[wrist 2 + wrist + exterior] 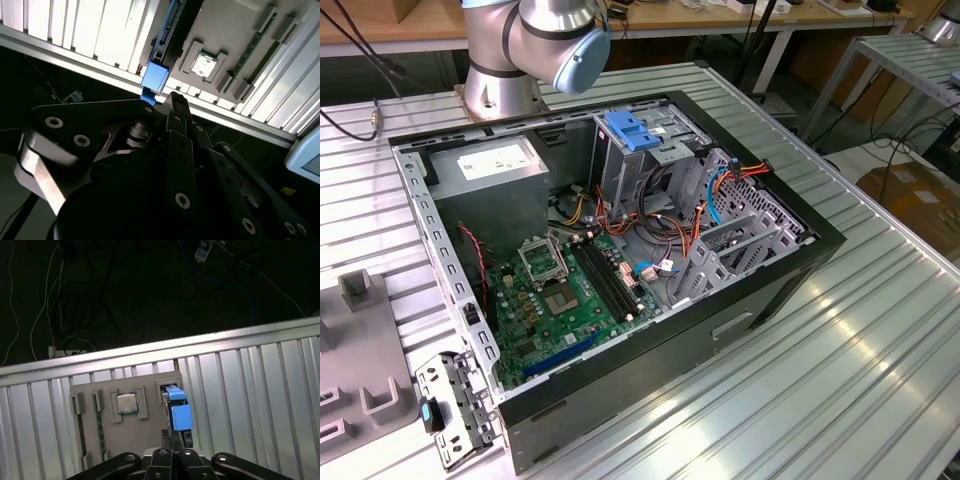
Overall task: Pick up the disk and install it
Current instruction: 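Pick up the disk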
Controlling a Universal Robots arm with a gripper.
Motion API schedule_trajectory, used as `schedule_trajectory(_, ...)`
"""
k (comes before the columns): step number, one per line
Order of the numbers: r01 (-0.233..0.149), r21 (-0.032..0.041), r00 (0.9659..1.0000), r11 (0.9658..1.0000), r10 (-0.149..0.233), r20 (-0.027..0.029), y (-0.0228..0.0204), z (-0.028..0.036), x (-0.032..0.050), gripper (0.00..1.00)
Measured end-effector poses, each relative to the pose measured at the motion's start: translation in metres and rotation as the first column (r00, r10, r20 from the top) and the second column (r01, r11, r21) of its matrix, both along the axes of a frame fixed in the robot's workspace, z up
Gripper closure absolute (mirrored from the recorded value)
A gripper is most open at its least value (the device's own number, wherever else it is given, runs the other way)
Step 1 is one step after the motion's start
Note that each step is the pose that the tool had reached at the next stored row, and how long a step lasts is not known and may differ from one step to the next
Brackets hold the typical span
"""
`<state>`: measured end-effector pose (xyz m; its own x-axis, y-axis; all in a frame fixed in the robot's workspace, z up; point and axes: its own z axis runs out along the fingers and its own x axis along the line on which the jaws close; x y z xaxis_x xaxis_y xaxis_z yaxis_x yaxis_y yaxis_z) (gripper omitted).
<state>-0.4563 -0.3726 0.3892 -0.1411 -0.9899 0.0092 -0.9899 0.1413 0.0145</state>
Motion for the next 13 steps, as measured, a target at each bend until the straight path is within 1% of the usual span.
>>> schedule_trajectory(2,-0.016,-0.0001,0.9999,0.9999,0.016,0.0017,0.0002,-0.0009,-0.0003,0.89)
schedule_trajectory(3,-0.018,-0.0003,0.9998,0.9998,0.018,0.0065,0.0003,-0.0019,-0.0006,0.89)
schedule_trajectory(5,-0.018,-0.0002,0.9998,0.9998,0.018,0.0113,0.0011,-0.0048,-0.001,0.89)
schedule_trajectory(7,-0.018,-0.0002,0.9998,0.9998,0.018,0.0115,0.003,-0.0098,-0.0011,0.89)
schedule_trajectory(11,-0.018,-0.0002,0.9998,0.9998,0.018,0.0116,0.0035,-0.0189,-0.0011,0.64)
schedule_trajectory(12,-0.018,-0.0002,0.9998,0.9998,0.018,0.0116,0.0035,-0.0209,-0.0011,0.64)
schedule_trajectory(13,-0.018,-0.0002,0.9998,0.9998,0.018,0.0116,0.0037,-0.0234,-0.0011,0.58)
